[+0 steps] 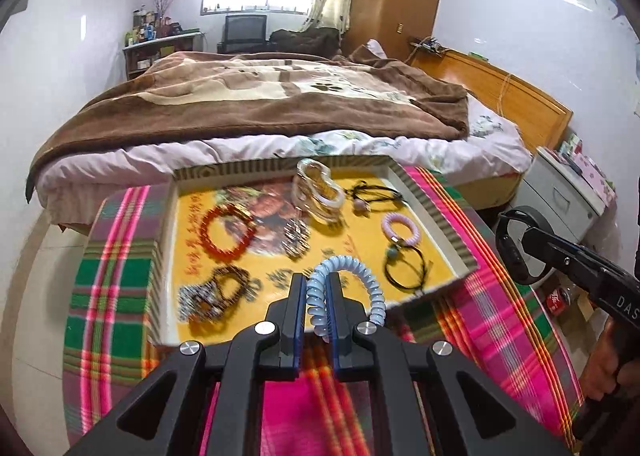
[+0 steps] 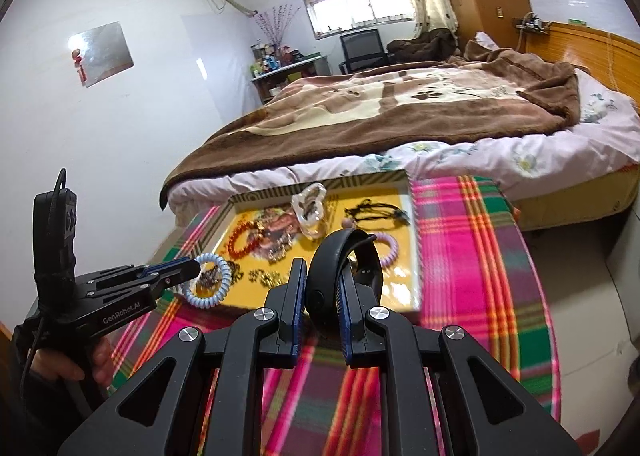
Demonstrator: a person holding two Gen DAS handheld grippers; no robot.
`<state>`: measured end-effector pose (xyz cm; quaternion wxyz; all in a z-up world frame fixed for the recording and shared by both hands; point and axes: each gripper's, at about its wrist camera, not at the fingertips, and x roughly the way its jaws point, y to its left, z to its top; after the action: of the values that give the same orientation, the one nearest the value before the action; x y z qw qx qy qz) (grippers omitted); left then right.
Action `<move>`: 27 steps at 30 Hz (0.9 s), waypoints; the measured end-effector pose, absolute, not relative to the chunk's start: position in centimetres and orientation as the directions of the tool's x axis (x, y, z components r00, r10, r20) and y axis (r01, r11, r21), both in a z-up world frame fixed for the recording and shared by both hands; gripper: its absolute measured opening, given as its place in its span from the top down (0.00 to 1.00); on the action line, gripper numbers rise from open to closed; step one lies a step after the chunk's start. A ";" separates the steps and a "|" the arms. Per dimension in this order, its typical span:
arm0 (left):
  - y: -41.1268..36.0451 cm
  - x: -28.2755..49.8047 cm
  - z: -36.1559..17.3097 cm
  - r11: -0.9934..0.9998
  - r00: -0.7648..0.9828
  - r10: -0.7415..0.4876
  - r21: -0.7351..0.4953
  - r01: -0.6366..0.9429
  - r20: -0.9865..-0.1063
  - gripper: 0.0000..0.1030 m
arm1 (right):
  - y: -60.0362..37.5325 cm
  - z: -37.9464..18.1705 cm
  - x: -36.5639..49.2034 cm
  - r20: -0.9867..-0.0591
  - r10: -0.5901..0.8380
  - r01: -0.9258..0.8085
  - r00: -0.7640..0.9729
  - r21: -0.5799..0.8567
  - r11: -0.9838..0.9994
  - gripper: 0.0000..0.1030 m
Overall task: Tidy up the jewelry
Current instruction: 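Carry the blue coil and black band over the box lid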
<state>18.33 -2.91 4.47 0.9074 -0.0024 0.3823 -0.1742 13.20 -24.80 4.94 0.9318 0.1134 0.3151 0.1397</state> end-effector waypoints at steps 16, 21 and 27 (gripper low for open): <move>-0.9 25.3 0.2 0.962 0.603 -0.261 -0.148 0.231 -0.754 0.91 | -21.9 1.2 22.9 -0.662 0.319 -0.214 0.679 0.237 0.948 0.85; -1.2 26.1 -1.4 0.961 0.579 -0.263 -0.158 0.225 -0.772 0.91 | -20.5 -0.1 23.9 -0.689 0.263 -0.229 0.675 0.144 0.963 0.85; -1.6 26.4 -2.5 0.962 0.563 -0.258 -0.155 0.225 -0.785 0.91 | -18.9 -1.3 24.6 -0.711 0.191 -0.247 0.676 0.025 0.969 0.85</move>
<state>26.42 -1.60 -2.45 0.8837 -0.0185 0.4472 -0.1368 24.61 -18.88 -1.26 0.9148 -0.0364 0.3840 0.1197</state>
